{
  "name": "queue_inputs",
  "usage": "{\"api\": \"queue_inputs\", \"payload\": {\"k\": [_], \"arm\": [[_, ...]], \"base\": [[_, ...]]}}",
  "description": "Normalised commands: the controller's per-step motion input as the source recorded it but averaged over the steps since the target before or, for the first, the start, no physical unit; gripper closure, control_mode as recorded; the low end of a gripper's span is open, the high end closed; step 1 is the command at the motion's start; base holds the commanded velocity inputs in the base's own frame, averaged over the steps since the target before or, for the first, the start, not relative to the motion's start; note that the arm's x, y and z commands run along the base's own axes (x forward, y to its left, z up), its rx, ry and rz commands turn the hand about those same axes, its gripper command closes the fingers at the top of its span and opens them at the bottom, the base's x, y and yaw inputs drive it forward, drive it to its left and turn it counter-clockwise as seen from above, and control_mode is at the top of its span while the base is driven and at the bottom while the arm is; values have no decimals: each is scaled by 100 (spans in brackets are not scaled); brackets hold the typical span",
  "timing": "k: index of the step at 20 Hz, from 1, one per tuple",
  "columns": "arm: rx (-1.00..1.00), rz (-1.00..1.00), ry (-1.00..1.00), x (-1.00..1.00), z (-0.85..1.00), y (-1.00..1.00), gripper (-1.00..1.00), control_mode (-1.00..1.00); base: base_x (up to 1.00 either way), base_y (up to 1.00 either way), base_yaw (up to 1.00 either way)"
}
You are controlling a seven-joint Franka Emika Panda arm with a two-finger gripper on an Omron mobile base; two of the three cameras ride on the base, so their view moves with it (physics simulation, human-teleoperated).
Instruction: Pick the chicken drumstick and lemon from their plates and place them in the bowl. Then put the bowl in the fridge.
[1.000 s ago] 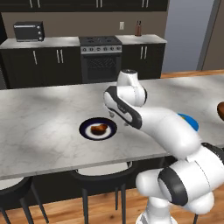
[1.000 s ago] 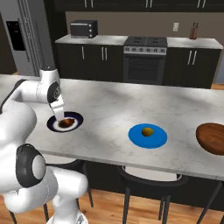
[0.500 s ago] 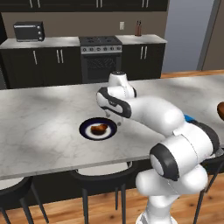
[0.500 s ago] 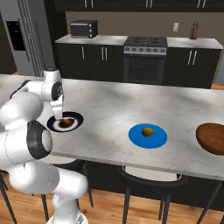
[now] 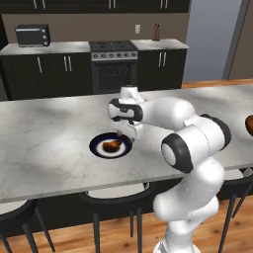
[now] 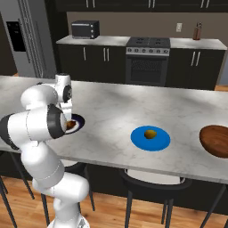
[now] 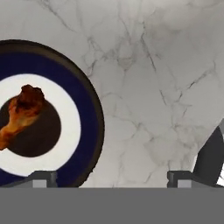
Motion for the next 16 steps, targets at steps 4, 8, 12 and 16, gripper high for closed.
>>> {"api": "queue_inputs", "payload": {"k": [4, 8, 12, 16], "arm": [[6, 12, 1, 36, -32, 0, -100, -100], [11, 3, 0, 37, -28, 4, -100, -100], [10, 0, 0, 26, -36, 9, -100, -100], [2, 0, -8, 13, -34, 18, -100, -100]], "base": [[0, 0, 0], [0, 0, 0], [0, 0, 0], [0, 0, 0]]}}
